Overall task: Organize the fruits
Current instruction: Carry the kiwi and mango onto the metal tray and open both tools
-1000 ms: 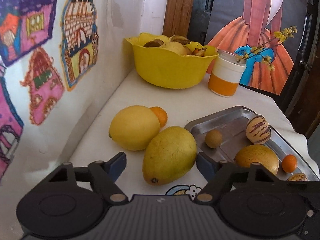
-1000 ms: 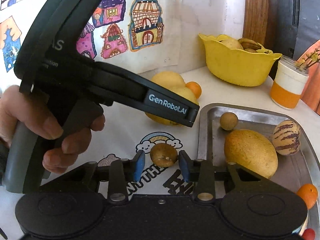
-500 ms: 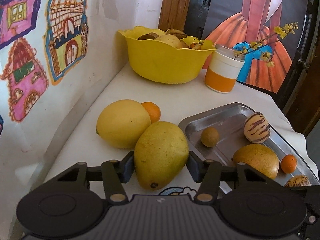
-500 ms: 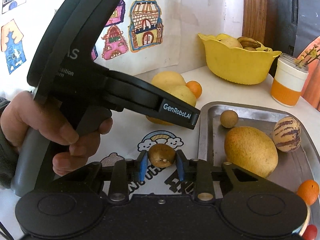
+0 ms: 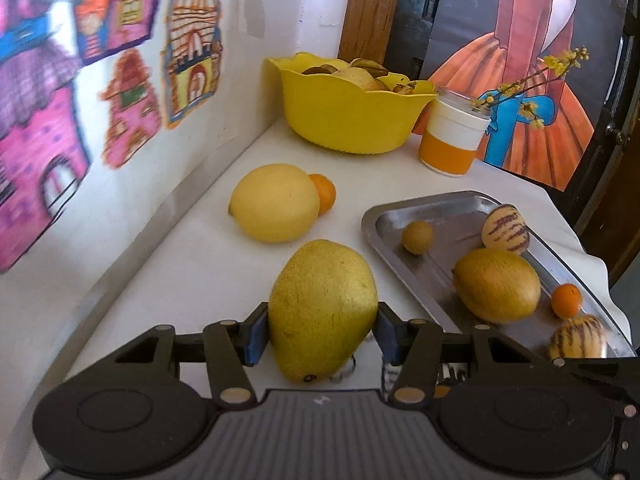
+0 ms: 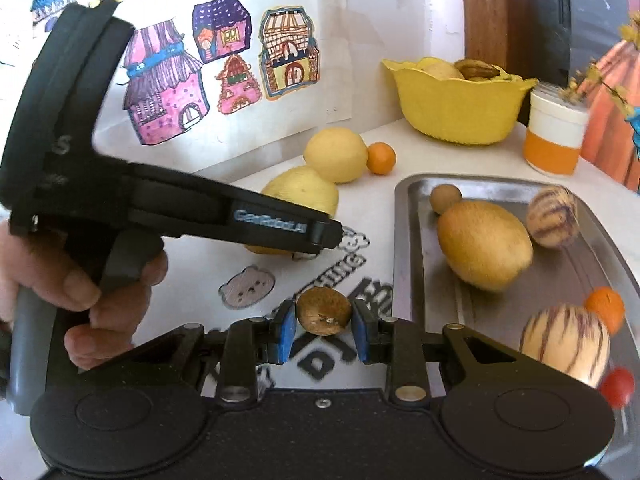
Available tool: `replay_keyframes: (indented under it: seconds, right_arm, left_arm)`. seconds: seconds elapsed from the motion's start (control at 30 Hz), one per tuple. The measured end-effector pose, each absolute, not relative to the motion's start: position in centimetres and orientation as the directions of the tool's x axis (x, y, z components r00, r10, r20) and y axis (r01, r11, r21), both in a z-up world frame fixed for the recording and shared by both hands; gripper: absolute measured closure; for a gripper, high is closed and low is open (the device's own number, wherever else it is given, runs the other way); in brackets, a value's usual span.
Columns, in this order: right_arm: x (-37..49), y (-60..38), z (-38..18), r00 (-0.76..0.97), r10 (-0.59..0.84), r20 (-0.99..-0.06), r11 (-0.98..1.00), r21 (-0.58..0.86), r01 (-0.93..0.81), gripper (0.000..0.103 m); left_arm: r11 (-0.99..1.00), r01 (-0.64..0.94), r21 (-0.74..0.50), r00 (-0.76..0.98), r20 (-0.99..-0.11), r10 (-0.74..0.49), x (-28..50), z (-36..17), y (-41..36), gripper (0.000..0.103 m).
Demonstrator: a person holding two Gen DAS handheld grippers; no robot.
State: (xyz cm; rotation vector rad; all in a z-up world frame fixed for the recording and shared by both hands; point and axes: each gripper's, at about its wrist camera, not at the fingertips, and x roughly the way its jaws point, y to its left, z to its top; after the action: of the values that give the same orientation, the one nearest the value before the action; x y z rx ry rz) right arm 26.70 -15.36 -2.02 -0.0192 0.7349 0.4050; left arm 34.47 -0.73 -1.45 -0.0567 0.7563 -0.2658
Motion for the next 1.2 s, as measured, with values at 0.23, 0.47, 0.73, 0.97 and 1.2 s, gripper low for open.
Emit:
replay_keyframes:
  seconds: [0.23,0.47,0.73,0.97,1.2]
  right_arm:
    - [23.2,-16.8,-1.2,0.673,0.374,-0.638,0.920,0.166,-0.354,0.071]
    - [19.9,-19.3,0.5,0.715,0.350,-0.605,0.933,0.159,-0.322,0.071]
    - [18.0,-24.0,1.6,0.771,0.260,-0.581,0.966,0.155,-0.209,0.071]
    - [16.8,-28.1,1.3,0.797,0.166,-0.580,0.983,0.157,-0.091,0.071]
    - [15.9,-30.6,0.3,0.801,0.123,-0.586,0.984,0.178,-0.021,0.071]
  left_arm:
    - [0.963,0.213,-0.163,0.705,-0.657,-0.267,30.6,-0.9,-0.7,0.045]
    - [0.958,0.214,-0.191,0.711,-0.642,-0.287,27.1,0.2,-1.7,0.045]
    - [0.943,0.259,-0.209,0.708,-0.623,-0.332,25.4,1.4,-5.1,0.045]
    - [0.921,0.301,-0.247,0.680,-0.621,-0.389,24.8,1.3,-8.9,0.045]
    - [0.918,0.298,-0.263,0.669,-0.628,-0.397,23.9,0.7,-11.8,0.045]
